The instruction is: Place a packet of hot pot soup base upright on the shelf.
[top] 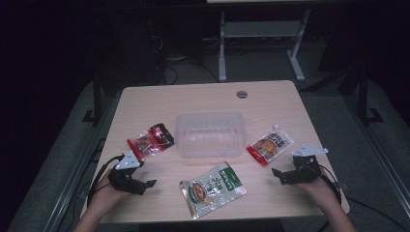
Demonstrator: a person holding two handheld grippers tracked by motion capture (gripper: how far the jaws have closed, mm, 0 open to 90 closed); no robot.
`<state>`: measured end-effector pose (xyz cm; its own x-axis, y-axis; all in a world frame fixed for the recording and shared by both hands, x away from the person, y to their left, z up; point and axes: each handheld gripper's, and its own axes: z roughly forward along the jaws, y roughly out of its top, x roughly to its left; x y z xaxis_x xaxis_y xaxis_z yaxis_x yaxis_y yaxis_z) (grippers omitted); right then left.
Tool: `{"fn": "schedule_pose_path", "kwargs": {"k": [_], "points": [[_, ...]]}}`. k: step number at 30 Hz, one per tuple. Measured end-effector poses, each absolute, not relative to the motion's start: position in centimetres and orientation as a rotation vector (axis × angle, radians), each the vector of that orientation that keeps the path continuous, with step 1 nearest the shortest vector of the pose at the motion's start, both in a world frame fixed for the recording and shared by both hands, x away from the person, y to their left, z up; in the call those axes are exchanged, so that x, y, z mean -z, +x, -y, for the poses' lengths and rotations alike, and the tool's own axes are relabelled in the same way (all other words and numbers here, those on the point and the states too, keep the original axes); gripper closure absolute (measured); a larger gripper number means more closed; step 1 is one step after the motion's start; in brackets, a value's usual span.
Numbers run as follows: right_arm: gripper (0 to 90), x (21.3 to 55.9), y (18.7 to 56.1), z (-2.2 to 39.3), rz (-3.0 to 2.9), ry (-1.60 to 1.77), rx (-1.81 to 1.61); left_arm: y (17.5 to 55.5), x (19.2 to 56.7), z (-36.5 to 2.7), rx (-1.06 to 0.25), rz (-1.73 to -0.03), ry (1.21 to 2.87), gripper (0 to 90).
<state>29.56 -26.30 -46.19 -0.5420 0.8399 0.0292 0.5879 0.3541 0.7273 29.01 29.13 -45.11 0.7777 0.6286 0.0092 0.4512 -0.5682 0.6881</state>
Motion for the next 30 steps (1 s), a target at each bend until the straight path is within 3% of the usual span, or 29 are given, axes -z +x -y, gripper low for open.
{"fn": "schedule_pose_path", "kwargs": {"k": [12,22,30], "points": [[0.0,45.7,28.8,26.3,-2.272,1.253,-1.047,29.9,44.3,-29.8,-0.304,-0.847,2.297,15.5],[0.0,45.3,28.4,25.9,-2.271,1.234,-1.041,30.8,42.8,-30.4,-0.332,-0.880,2.286,27.2],[0.0,45.5,28.7,26.2,-2.266,1.254,-1.036,32.7,41.9,-31.3,-0.317,-0.942,2.237,43.2]]}}
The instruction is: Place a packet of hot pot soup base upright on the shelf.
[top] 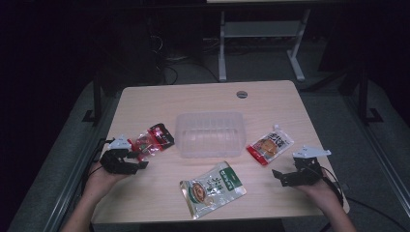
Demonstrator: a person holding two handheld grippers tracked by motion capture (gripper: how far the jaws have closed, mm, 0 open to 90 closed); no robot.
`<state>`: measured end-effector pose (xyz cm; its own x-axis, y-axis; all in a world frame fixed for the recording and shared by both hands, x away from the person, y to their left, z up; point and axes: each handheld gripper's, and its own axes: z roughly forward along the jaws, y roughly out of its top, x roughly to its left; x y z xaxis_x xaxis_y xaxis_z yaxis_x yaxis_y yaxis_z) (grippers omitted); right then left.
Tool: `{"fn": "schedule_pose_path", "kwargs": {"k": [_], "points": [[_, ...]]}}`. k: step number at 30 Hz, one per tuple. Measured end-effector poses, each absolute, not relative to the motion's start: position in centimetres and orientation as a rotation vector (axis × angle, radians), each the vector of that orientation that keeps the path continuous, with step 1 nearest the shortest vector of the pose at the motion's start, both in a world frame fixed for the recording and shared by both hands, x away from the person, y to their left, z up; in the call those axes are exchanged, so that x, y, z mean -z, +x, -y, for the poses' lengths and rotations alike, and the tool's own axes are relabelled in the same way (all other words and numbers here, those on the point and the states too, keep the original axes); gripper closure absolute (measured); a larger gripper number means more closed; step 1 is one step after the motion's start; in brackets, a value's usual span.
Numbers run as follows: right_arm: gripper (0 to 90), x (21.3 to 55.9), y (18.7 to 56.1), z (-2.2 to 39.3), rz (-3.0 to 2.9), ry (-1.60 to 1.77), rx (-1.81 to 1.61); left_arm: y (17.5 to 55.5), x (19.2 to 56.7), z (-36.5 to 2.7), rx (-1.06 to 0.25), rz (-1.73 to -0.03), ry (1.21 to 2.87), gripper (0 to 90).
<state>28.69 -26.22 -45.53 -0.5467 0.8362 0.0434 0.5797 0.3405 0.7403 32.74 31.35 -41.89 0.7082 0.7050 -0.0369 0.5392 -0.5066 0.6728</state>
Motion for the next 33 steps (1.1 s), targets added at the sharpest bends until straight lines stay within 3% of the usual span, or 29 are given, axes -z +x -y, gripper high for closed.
{"fn": "schedule_pose_path", "kwargs": {"k": [4,11,13,33], "points": [[0.0,45.6,28.7,26.1,-2.275,1.249,-1.028,33.7,41.1,-31.6,-0.315,-0.962,2.222,54.1],[0.0,45.6,28.7,26.0,-2.270,1.254,-1.026,35.6,39.9,-31.1,-0.338,-0.993,2.213,85.9],[0.0,45.6,28.8,26.0,-2.272,1.255,-1.020,36.2,39.8,-30.9,-0.364,-0.982,2.220,89.5],[0.0,45.8,28.9,26.1,-2.281,1.263,-1.019,44.0,42.7,-30.1,-0.466,-1.145,2.210,89.5]]}}
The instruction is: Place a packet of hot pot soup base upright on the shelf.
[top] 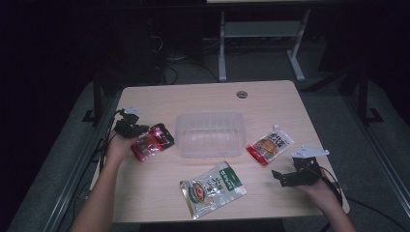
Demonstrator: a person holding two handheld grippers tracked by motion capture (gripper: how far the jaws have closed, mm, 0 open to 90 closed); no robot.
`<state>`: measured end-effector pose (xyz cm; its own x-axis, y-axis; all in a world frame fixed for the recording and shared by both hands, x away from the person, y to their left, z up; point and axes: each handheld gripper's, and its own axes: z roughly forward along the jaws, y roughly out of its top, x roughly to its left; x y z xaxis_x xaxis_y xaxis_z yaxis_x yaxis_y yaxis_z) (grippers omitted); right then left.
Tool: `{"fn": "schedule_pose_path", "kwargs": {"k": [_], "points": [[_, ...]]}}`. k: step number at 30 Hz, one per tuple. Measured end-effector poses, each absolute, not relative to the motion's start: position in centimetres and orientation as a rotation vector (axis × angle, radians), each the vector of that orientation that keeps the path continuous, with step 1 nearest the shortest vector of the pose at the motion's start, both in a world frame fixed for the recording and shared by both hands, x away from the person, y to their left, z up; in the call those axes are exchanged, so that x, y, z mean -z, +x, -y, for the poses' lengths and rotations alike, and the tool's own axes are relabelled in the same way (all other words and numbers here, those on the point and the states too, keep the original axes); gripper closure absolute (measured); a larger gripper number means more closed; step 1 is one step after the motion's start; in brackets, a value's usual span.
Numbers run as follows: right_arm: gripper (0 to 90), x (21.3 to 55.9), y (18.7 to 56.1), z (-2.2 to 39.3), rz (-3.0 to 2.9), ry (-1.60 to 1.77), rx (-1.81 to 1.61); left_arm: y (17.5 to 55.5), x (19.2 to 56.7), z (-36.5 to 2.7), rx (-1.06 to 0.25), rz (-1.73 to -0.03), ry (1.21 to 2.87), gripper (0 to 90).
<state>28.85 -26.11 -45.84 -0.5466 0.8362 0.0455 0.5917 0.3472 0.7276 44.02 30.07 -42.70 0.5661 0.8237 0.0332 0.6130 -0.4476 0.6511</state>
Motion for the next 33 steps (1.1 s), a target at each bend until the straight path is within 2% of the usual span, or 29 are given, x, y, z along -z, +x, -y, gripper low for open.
{"fn": "schedule_pose_path", "kwargs": {"k": [13,33], "points": [[0.0,45.9,28.9,26.1,-2.278,1.266,-1.019,44.9,44.5,-30.7,-0.439,-1.168,2.242,89.6],[0.0,45.8,28.9,26.1,-2.273,1.271,-1.014,42.2,43.9,-30.7,-0.316,-1.122,2.336,89.6]]}}
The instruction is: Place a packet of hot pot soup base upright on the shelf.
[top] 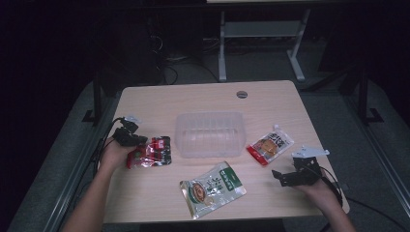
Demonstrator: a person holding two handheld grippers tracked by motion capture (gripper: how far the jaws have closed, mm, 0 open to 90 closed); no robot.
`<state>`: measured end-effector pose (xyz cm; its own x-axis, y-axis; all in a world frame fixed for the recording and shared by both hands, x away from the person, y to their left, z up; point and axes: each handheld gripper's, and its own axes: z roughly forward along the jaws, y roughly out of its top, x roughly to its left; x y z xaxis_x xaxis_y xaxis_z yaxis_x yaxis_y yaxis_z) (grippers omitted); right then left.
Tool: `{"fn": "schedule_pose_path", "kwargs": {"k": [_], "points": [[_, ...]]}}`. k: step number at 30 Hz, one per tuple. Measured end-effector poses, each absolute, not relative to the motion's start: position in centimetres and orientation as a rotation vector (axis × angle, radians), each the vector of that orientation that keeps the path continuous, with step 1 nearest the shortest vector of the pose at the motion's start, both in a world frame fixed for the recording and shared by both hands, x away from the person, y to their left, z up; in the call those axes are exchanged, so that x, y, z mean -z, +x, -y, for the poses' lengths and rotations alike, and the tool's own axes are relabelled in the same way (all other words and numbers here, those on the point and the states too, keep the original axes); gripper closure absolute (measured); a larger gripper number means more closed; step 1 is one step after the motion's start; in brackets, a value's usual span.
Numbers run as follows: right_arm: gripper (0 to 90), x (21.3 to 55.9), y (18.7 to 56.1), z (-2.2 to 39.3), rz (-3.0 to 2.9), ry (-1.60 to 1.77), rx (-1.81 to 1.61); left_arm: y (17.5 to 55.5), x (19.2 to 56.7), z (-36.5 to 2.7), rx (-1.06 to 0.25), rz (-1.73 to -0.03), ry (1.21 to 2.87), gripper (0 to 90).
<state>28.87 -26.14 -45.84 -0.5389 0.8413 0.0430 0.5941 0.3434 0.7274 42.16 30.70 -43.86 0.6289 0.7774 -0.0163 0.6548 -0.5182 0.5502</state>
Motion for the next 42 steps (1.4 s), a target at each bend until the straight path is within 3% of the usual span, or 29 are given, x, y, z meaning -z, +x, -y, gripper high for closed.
{"fn": "schedule_pose_path", "kwargs": {"k": [8,18,42], "points": [[0.0,45.9,28.9,26.1,-2.277,1.267,-1.009,41.0,43.2,-31.5,-0.351,-1.113,2.321,89.5],[0.0,45.9,28.8,26.2,-2.275,1.270,-1.008,39.9,43.8,-31.8,-0.300,-1.103,2.338,89.5],[0.0,45.8,28.8,25.9,-2.282,1.271,-1.006,31.9,43.8,-31.2,-0.150,-1.061,2.343,89.5]]}}
